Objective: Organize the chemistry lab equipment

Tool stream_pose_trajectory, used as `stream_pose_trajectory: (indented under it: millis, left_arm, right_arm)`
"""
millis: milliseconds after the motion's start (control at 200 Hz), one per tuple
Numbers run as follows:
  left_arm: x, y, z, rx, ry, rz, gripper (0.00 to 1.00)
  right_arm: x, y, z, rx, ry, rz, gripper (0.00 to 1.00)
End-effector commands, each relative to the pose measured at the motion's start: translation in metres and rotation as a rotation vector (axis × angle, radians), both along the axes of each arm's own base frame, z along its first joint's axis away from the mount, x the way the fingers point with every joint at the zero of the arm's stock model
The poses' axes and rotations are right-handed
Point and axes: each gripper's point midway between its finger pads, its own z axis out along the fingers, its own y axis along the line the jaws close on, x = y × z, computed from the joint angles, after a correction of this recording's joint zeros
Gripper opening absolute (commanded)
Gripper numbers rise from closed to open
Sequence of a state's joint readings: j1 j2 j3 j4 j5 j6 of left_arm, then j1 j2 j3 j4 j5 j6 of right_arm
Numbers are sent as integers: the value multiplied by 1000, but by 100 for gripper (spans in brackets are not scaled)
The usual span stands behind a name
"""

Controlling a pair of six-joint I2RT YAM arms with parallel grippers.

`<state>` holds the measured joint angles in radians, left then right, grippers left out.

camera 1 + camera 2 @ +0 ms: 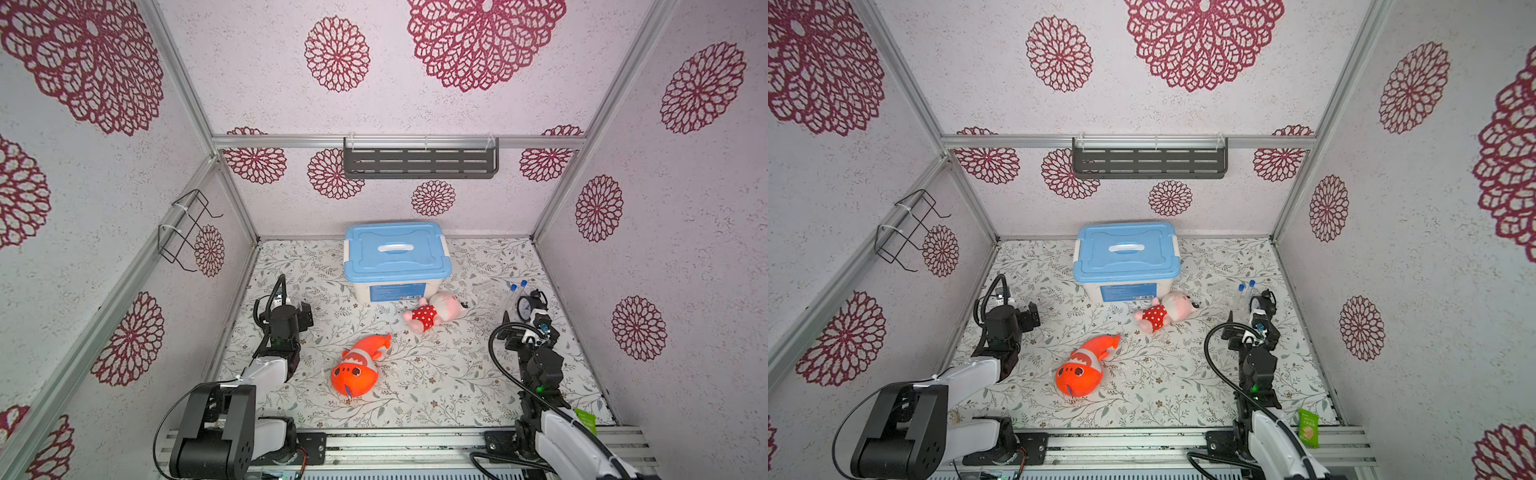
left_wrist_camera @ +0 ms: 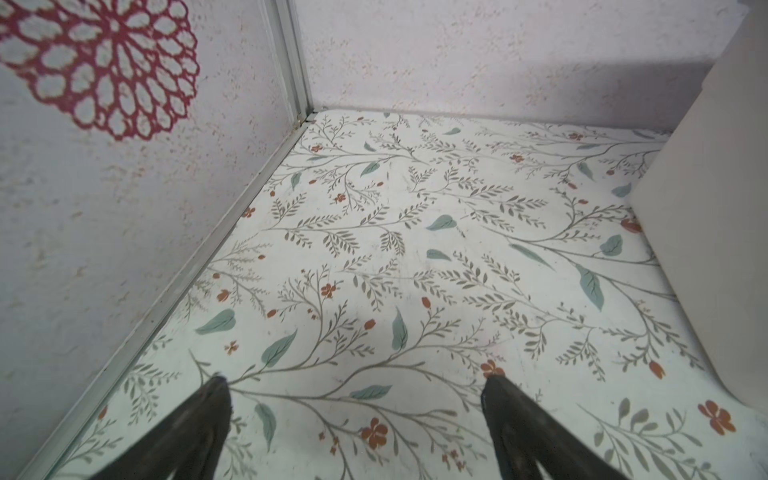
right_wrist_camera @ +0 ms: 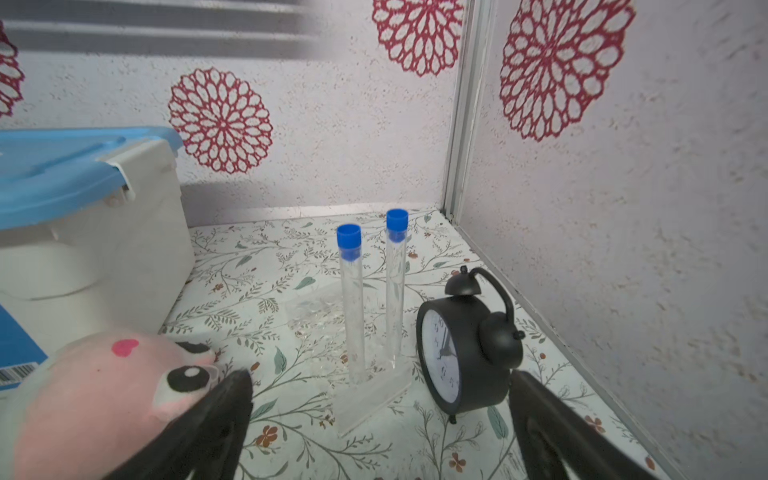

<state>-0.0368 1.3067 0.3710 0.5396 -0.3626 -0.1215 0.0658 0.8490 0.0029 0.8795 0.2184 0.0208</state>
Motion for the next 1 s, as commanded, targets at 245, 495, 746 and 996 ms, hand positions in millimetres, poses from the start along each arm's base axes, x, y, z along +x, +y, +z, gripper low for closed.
stream_pose_trajectory:
  millis: [245,495,746,996]
  left_arm:
    - [29,10,22,14,-147,-67,97]
    - [36,35,7,-44,-163,16,98]
    - [36,40,4,-70,-153,22,97]
    - [37,40,3,-71,-149,22,97]
  right_arm:
    - [22,2,4,28,-75,35,99]
    - [42,4,-2,-4,-38,47,99]
    - [45,1,-15,-10,-67,31,99]
    - [68,8,-29,-21,48,72,99]
